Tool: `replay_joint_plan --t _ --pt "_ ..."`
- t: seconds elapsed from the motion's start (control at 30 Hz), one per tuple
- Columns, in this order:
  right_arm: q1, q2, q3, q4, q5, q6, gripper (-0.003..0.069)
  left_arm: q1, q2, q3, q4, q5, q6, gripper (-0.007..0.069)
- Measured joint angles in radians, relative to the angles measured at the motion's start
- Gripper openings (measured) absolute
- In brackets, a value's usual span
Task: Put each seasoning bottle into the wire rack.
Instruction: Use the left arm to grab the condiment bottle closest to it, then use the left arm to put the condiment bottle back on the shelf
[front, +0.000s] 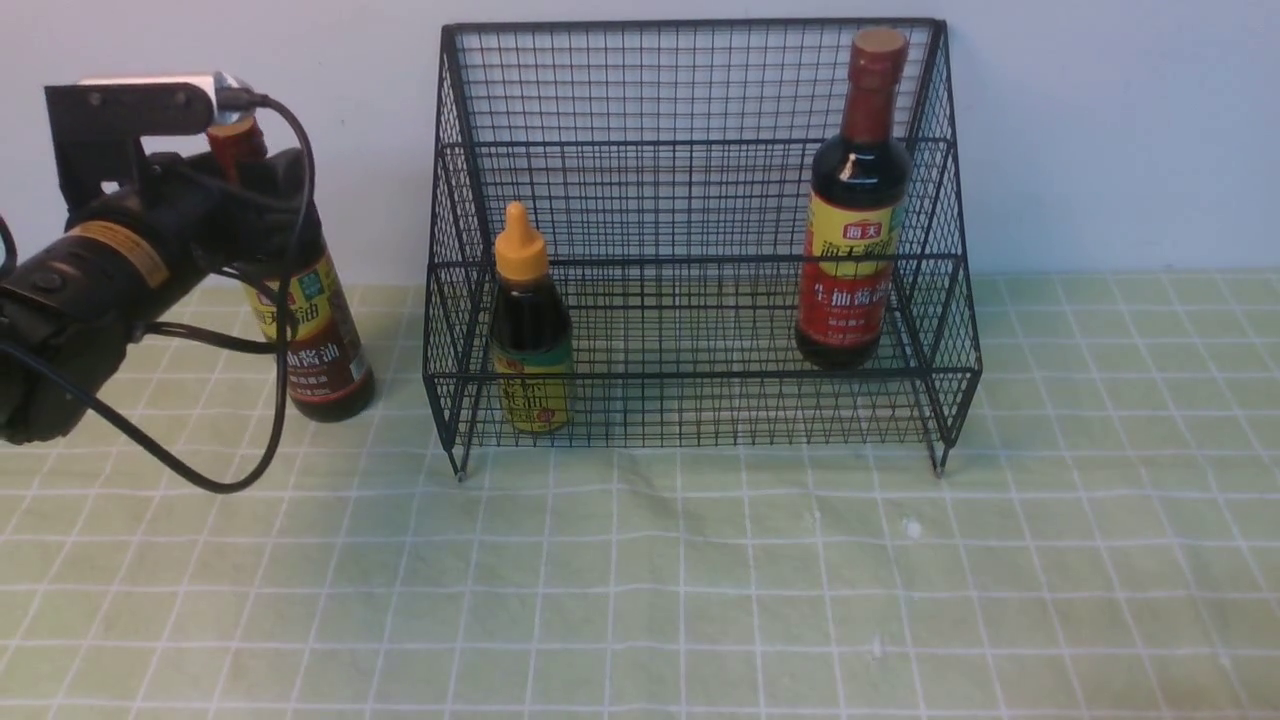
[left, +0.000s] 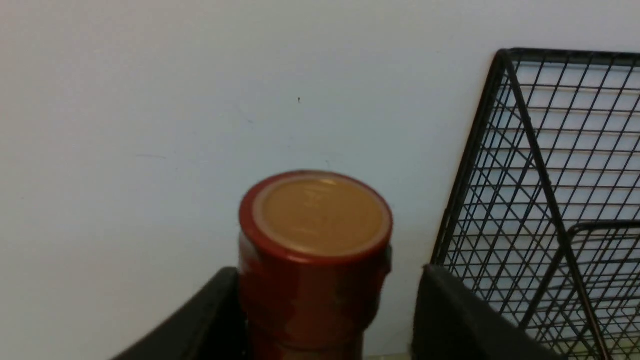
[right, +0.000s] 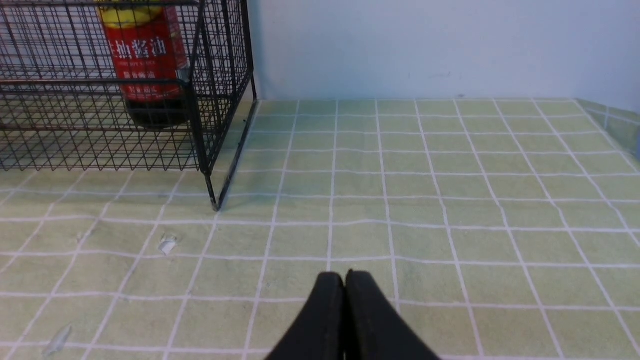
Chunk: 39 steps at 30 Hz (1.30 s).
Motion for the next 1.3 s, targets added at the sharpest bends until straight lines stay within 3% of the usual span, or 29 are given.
replay_joint_plan --t 0.07,0.5,0.73,0.9,0.93,1.13,1.3 --pt "0.000 0.000 0.000 0.000 0.000 0.000 -0.0014 0.000 0.001 -0.009 0.008 0.013 0.007 0.0267" --pt "0.000 0.000 0.000 0.000 0.000 0.000 -0.0014 -0.002 -0.139 -0.173 0.181 0.258 -0.152 0.0277" --pt "0.000 0.000 0.000 0.000 0.000 0.000 -0.0014 -0.014 -0.225 -0.357 0.307 0.267 -0.371 0.0277" --pt "0.000 0.000 0.000 0.000 0.000 0.000 -0.0014 -0.080 -0.224 -0.443 0.390 0.303 -0.449 0.0277" --pt "0.000 0.000 0.000 0.000 0.000 0.000 -0.0014 -0.132 -0.216 -0.479 0.424 0.328 -0.459 0.0277" --pt "0.000 0.000 0.000 0.000 0.000 0.000 -0.0014 -0.252 -0.164 -0.540 0.435 0.355 -0.465 0.0277" --pt "0.000 0.000 0.000 0.000 0.000 0.000 -0.0014 -0.281 -0.094 -0.562 0.435 0.354 -0.465 0.0277"
